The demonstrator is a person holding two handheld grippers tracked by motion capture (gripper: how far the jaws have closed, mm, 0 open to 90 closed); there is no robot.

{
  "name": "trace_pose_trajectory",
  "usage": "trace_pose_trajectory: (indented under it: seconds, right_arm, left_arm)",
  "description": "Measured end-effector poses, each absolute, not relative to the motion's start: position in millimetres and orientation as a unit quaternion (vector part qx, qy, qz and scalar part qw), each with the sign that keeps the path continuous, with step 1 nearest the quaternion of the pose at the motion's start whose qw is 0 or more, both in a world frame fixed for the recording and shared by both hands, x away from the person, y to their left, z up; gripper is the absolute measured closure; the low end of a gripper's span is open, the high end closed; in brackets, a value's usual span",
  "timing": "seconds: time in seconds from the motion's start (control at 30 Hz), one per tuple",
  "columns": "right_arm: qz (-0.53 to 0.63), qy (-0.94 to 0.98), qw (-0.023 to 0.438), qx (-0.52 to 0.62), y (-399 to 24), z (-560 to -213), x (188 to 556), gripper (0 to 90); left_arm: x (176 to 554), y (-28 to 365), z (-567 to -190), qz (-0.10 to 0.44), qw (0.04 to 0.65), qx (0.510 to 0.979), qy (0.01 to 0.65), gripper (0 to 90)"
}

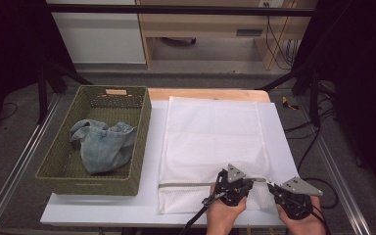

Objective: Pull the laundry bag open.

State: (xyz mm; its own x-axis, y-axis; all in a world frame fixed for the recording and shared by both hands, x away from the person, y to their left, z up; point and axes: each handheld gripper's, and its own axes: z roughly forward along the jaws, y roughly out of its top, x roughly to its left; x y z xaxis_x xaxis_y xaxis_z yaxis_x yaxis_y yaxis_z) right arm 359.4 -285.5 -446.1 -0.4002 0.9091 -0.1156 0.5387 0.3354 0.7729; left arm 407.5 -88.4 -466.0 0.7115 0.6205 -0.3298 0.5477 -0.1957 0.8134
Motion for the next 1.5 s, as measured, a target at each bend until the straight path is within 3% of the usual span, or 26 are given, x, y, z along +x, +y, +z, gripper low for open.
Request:
trace_pose_trajectory:
  seconds: [0.43,1.5]
  right_arm:
    - [0.329,0.754,0.302,0.481,-284.6,-440.0,357.3,87.6]
    - [0.332,0.760,0.289,0.479,-286.1,-444.4,355.3,87.6]
  left_arm:
    - [405.2,-77.9,-467.7,0.036,0.524,0.746,0.409,87.0]
    - [388.8,-23.3,-480.4,0.040,0.543,0.715,0.438,87.0]
